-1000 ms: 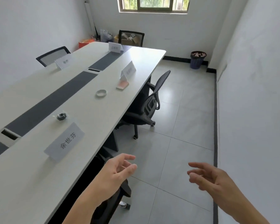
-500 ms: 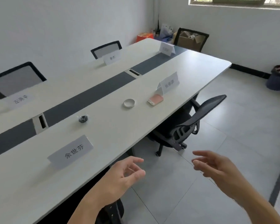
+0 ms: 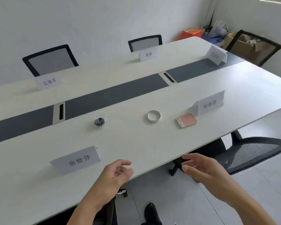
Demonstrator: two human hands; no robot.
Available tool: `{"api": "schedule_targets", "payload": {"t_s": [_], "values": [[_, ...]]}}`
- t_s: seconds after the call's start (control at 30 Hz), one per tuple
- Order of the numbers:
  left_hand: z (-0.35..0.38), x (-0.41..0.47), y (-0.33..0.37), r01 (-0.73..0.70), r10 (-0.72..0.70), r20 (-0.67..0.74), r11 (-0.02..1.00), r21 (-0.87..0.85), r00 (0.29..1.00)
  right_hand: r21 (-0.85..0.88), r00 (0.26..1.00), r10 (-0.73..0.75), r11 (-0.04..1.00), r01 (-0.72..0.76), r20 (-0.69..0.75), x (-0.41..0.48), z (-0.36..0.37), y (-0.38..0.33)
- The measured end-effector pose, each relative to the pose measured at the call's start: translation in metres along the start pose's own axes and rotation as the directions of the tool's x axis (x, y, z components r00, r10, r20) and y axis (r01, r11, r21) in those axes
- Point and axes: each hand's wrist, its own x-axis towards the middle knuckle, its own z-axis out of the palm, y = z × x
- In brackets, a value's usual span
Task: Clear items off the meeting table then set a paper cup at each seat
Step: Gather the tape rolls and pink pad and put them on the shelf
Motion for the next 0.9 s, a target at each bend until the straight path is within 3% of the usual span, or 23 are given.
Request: {"api": "schedule_targets", "payload": {"t_s": [0.23, 0.5, 0.77, 0.9], "values": [[-0.024, 0.08, 0.036, 0.031, -0.03, 0.015, 0.999, -0.028, 0.999, -0.017, 0.999, 0.032, 0.999, -0.031, 0.041, 0.095, -0.02, -0.024], [-0.067, 0.162, 0.04, 0.171, -0.199, -0.226, 0.976, -0.137, 0.954, -0.09, 0.966, 0.022, 0.996, 0.001, 0.257, 0.225, -0.015, -0.051], [-0.12, 0.29, -0.003, 0.303, -0.22, -0.531, 0.95, 0.074, 0.818, -0.135, 0.945, 0.044, 0.991, 0.0, 0.325, 0.309, -0.011, -0.079], [-0.143, 0.36, -0.043, 0.395, -0.224, -0.56, 0.896, 0.203, 0.798, -0.198, 0.955, 0.106, 0.979, -0.052, 0.276, 0.325, -0.001, -0.082]]}}
